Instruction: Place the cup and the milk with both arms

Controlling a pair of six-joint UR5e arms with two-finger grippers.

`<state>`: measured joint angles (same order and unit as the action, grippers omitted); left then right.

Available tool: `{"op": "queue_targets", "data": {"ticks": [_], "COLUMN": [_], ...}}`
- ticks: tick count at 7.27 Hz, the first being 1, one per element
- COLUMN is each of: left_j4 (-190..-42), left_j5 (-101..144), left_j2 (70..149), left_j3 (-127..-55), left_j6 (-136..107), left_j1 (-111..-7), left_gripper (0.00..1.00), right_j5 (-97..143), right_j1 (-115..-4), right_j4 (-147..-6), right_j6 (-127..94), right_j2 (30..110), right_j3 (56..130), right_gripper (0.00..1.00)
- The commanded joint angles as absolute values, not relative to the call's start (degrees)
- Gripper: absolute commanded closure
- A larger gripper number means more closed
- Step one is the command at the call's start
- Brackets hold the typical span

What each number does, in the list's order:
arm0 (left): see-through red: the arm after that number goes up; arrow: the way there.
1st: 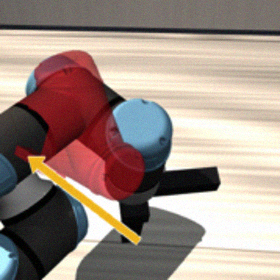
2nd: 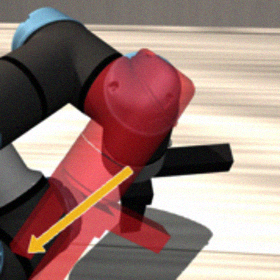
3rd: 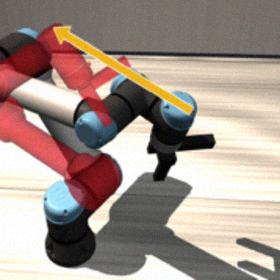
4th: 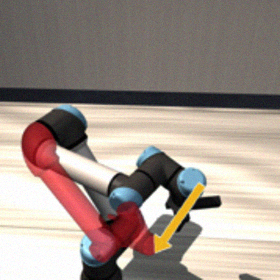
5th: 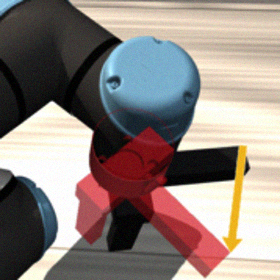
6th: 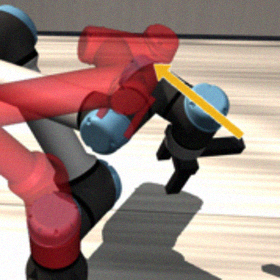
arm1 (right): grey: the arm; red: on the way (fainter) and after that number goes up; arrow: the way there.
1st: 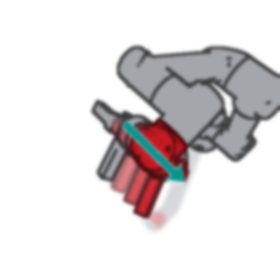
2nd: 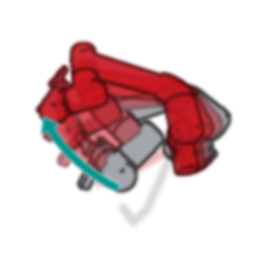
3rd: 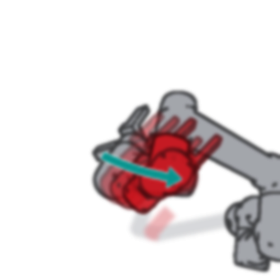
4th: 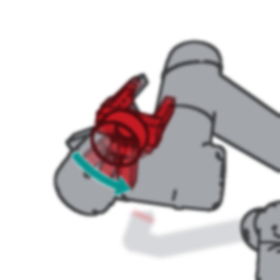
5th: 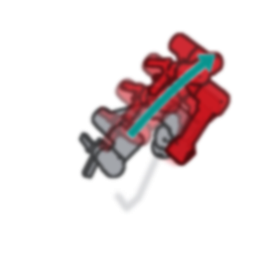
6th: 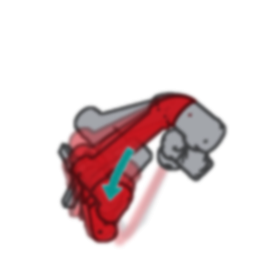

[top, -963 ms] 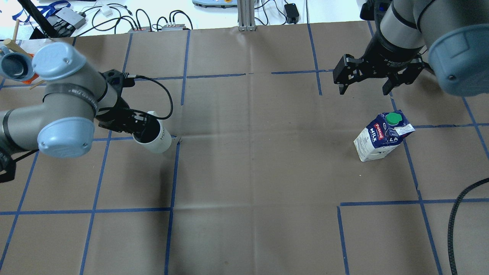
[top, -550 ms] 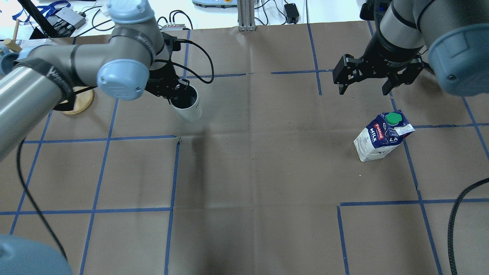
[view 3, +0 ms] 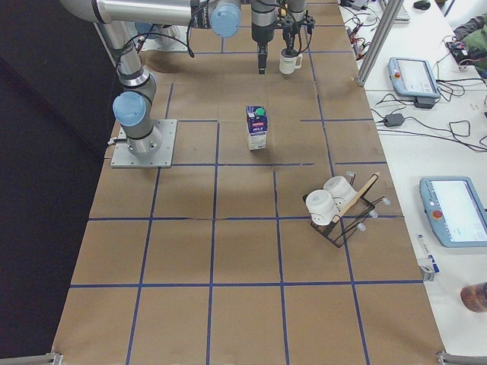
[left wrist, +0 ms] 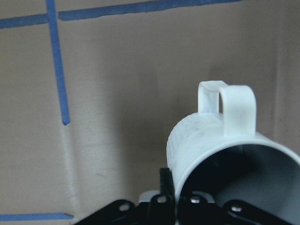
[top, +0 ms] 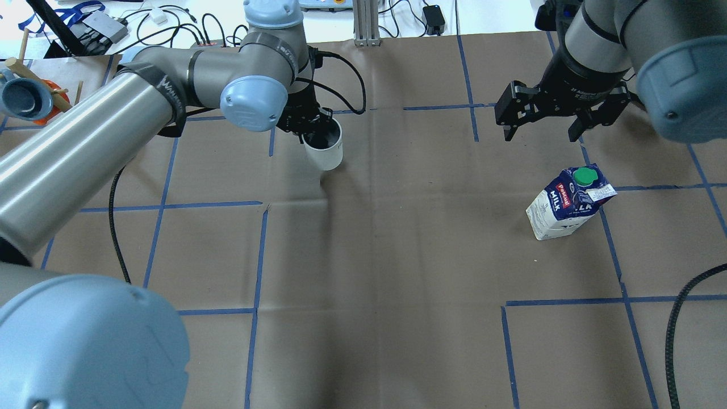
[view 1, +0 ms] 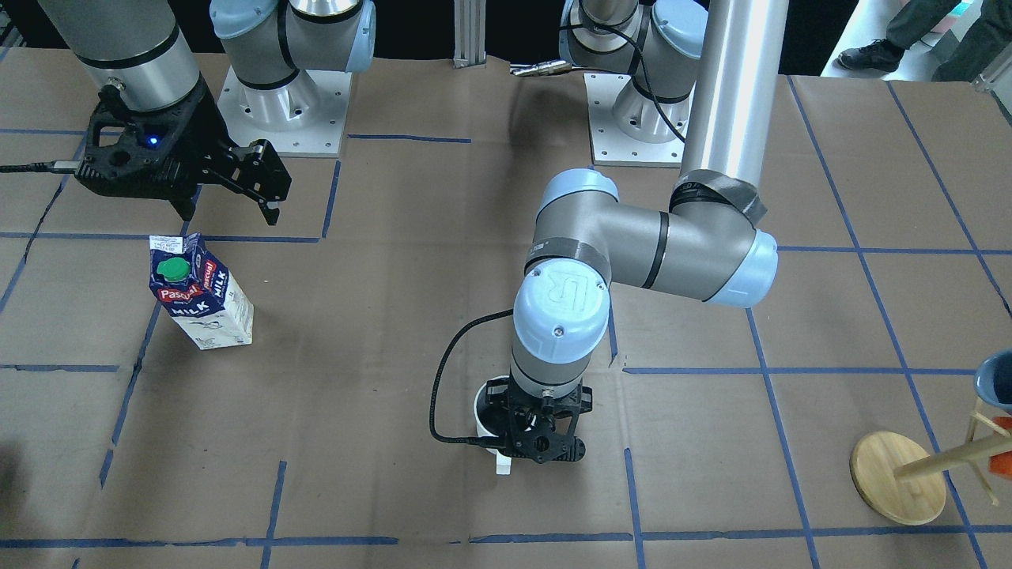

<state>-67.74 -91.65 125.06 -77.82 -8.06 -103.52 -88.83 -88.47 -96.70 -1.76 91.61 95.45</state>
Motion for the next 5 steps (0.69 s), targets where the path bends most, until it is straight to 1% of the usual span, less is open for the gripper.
{"op": "queue_targets", "data": {"ticks": [1, 2, 3, 4, 5], "left_j4": [-67.50, -67.50, -67.50, -67.50, -67.50], "left_j5": [-91.41, -91.41, -91.58, -91.67, -91.58], "left_j2": [126.48, 126.56, 126.65, 126.65, 126.65], "left_j3": [-76.82, -76.82, -76.82, -76.82, -76.82], "left_j6": [-8.26, -8.26, -8.26, -8.26, -8.26], "left_j1": [-104.68, -104.76, -104.77, -104.77, -104.77], "left_gripper": [0.96, 0.88, 0.69, 0.61, 0.49], "right_j5": [-88.94, -88.95, -88.86, -88.94, -88.95], "right_j1": [-88.42, -88.42, -88.42, -88.33, -88.16], "right_j4": [-96.68, -96.77, -96.77, -96.77, -96.77], "right_j6": [-1.76, -1.76, -1.76, -1.76, -1.67], "right_j2": [91.58, 91.58, 91.58, 91.50, 91.41], "right_j3": [95.45, 95.45, 95.45, 95.45, 95.45], "right_gripper": [0.00, 0.00, 0.00, 0.00, 0.00]}}
